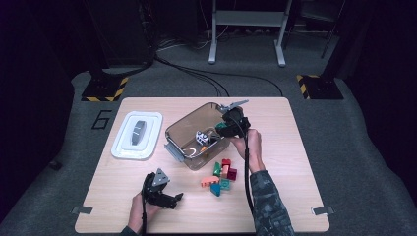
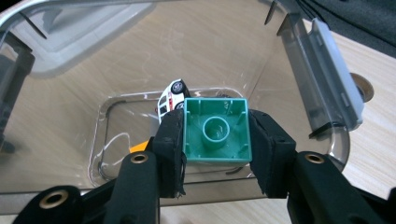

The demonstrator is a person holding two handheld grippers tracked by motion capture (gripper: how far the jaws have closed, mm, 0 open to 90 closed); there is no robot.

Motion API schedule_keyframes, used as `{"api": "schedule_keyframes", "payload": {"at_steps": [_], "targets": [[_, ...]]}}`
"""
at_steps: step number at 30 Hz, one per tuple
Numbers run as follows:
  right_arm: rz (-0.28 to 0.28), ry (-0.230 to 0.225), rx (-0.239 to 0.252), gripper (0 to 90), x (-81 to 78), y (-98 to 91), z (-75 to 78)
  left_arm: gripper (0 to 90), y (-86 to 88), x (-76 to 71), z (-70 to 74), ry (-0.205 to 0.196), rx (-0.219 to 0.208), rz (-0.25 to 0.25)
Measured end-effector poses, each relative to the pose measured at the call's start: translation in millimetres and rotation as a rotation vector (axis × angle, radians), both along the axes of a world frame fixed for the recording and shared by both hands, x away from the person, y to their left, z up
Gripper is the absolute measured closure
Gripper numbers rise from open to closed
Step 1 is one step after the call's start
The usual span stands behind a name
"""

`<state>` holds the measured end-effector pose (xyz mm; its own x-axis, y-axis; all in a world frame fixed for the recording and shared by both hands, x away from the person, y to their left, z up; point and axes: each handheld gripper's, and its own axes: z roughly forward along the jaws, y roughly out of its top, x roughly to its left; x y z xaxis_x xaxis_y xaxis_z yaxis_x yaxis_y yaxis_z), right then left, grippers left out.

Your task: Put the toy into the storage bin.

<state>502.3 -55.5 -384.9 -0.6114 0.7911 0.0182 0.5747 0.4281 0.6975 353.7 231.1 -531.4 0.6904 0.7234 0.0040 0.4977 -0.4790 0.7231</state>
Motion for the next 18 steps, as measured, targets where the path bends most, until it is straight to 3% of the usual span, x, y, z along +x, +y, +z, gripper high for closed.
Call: {"api": "schedule_keyframes", "payload": {"at_steps": [7,18], "targets": [[0.023,0.012,-0.035,58.3,-2.8,1.9,-2.3,1.9,0.0,0.0,0.0,0.0,0.001,-0.001],[0.043,0.019,-0.041,55.4,-6.3,3.8,-3.9,1.9,0.1,0.0,0.1,0.001,0.002,-0.001]]}}
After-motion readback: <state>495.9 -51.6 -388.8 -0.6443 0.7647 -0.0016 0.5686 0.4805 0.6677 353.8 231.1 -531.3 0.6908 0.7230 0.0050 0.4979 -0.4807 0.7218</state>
